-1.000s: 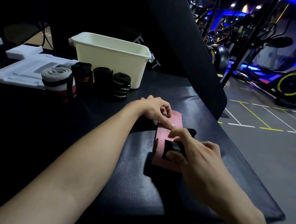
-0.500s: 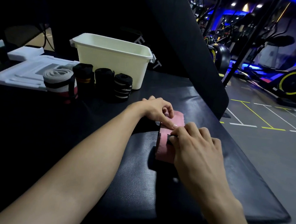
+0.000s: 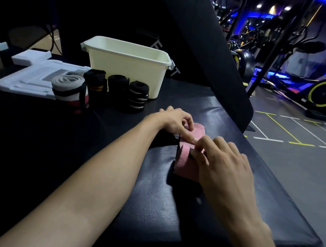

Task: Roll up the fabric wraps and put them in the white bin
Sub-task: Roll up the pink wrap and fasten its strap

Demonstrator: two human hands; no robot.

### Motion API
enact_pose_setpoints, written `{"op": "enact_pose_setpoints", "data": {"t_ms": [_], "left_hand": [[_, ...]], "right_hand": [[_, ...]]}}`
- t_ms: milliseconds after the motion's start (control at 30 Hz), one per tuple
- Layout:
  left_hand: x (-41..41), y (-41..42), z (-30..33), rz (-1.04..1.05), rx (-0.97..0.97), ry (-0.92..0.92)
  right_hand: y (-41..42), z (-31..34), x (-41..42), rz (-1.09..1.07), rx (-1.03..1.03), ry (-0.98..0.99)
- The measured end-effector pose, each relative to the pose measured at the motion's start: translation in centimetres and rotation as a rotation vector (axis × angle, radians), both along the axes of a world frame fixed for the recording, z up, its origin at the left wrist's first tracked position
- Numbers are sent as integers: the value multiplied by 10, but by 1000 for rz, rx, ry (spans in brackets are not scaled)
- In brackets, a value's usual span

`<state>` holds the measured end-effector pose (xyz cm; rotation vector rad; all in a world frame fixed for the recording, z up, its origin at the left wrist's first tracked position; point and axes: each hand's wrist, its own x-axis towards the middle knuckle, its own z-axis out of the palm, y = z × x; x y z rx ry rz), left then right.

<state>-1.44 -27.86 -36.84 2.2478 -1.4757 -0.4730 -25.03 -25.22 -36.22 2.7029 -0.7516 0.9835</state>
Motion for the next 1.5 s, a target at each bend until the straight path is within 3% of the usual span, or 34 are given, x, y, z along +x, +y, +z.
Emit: {"op": "enact_pose_setpoints", "data": {"t_ms": [100, 367, 633, 867, 1033, 1200, 1500], "left_hand": [[0, 0, 0, -10, -11, -11], [3, -1, -4, 20, -71, -26], [5, -2, -3, -12, -48, -62], [-7, -6, 7, -193, 59, -104], [-5, -6, 3, -180, 4, -55], [-2, -6, 0, -203, -62, -17], [2, -11, -12, -187, -165, 86]], "right_hand": [[2, 0, -4, 30, -3, 9], [-9, -7, -17, 60, 160, 277], [-14, -13, -12, 102, 63, 183], [7, -3, -21, 176, 26, 180], [5, 3, -17, 113, 170, 274], [-11, 3, -9, 145, 347, 236], [-29, -6, 2, 123, 371, 137]]}}
